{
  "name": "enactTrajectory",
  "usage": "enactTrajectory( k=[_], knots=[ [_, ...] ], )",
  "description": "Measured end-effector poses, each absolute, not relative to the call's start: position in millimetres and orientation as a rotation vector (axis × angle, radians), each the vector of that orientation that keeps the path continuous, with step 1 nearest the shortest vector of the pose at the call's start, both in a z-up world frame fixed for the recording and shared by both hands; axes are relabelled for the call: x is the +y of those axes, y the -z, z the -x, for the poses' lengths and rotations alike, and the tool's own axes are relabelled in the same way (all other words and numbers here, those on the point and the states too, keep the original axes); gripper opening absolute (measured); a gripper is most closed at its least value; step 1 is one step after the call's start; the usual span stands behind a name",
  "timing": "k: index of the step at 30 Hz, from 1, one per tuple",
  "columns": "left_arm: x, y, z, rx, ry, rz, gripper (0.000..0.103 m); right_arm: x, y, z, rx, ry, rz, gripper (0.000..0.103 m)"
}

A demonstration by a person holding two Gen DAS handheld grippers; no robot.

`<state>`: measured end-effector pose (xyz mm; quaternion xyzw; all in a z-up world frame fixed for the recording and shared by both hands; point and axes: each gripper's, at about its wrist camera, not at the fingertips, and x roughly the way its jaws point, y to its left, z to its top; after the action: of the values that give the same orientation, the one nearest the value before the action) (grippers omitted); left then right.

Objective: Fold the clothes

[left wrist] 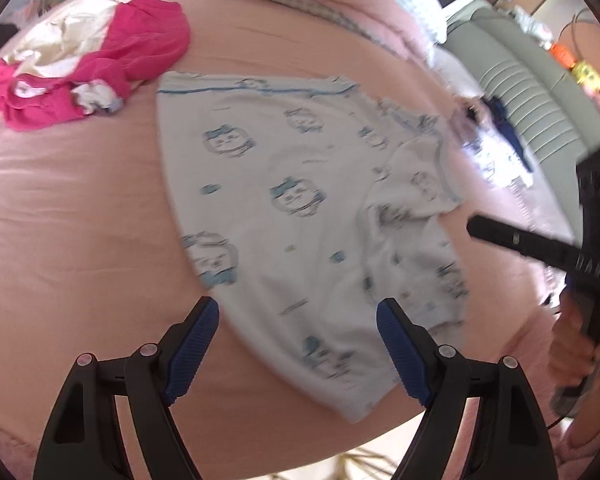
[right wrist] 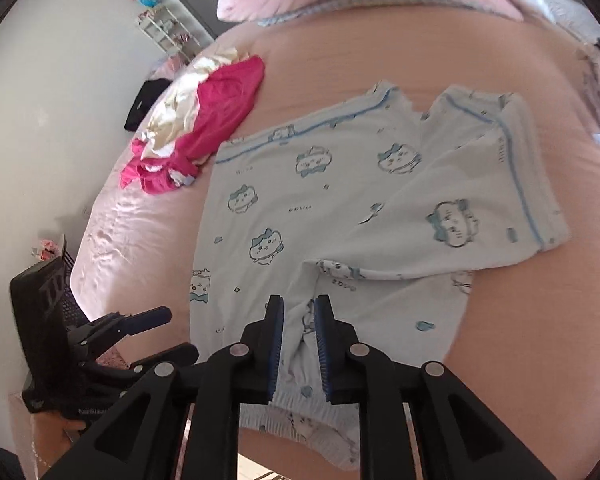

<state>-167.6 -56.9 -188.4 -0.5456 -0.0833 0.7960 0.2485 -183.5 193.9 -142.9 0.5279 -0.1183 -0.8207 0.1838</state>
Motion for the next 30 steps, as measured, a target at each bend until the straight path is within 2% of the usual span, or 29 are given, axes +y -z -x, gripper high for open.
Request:
enactTrajectory(
  k=[2, 3, 5, 7, 18, 19, 21, 23, 30],
  knots=[
    [-38.7, 188.4, 172.3, -0.233, -2.121, 1.46, 0.08, 213.0, 148.2, 173.5, -0.294, 2.382, -1.532, 0.016],
    [-27.5, 190.0, 174.2, -0.219, -2.095, 1.461, 0.075, 221.7, 155.8, 170.1, -0.262, 2.407, -1.566, 0.016],
    [-4.6, 198.2, 177.3, -0.18, -2.029, 1.502, 0.064, 234.4, 175.1, 165.7, -0.273, 2.378, -1.668, 0.016],
    [12.6, 208.0, 175.5, -0.151, -1.975, 1.554, 0.048, 242.1, 183.6, 157.4, -0.331, 2.34, -1.688, 0.016],
    [34.0, 214.4, 172.2, -0.224, -1.871, 1.56, 0.044, 236.8, 188.7, 147.7, -0.348, 2.309, -1.657, 0.016],
    [35.4, 215.0, 172.4, -0.227, -1.865, 1.559, 0.026, 238.2, 189.0, 147.3, -0.354, 2.309, -1.655, 0.016],
    [38.4, 217.1, 172.5, -0.219, -1.868, 1.557, 0.006, 238.6, 188.5, 146.1, -0.355, 2.312, -1.658, 0.016],
    [43.3, 219.9, 171.5, -0.19, -1.856, 1.56, 0.005, 239.3, 189.3, 145.9, -0.356, 2.311, -1.665, 0.016],
    [11.5, 200.8, 169.8, -0.316, -1.948, 1.508, 0.004, 240.2, 180.7, 146.9, -0.362, 2.322, -1.643, 0.016]
  ],
)
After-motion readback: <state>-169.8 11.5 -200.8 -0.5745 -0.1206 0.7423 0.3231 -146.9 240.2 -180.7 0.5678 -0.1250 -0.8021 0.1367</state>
